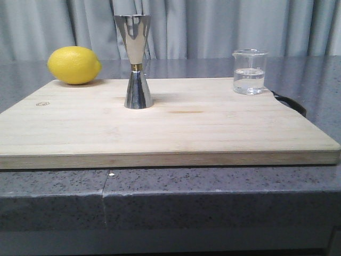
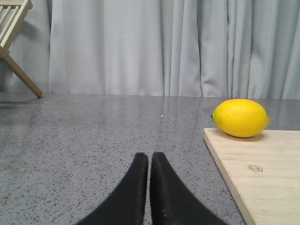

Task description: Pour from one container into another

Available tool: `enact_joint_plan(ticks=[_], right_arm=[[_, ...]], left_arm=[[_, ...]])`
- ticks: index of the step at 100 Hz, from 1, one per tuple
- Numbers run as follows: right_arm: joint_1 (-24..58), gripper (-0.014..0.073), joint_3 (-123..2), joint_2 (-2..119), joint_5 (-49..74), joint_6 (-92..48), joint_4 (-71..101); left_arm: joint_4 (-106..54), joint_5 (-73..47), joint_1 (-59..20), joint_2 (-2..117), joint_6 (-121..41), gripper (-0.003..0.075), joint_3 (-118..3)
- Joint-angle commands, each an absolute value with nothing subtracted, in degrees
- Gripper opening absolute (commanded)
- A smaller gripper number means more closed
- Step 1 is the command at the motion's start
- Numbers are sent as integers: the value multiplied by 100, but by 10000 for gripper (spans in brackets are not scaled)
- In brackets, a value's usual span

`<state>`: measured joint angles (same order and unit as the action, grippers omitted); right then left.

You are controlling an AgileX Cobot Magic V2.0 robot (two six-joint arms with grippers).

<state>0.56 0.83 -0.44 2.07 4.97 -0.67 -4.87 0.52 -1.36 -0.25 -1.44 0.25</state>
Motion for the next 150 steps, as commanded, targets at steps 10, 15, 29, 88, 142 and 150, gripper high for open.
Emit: enact_joint_plan(ticks=[10,15,29,88,142,150], right_arm=[[71,-70,236,-169,-231,468,-124],[71,-70,236,-169,-231,468,-124],[71,-70,236,-169,-291,468,-124],[71,-70,-1191,49,1039,468,0],[71,-70,-3006,1724,1804,468,-176],[71,-70,-2995,1724,1817,468,-176]], left_arm=[[-486,470,-122,-177,-104,-19,226],[-486,470,-122,-177,-104,-19,226],[-486,470,-122,-177,-104,-19,226],[-488,-361,-122,33,-104,-19,-1199],[-449,-1323,-122,1679,-124,-19,-2988],[-449,-1312,-122,1696,-124,-19,-2988]])
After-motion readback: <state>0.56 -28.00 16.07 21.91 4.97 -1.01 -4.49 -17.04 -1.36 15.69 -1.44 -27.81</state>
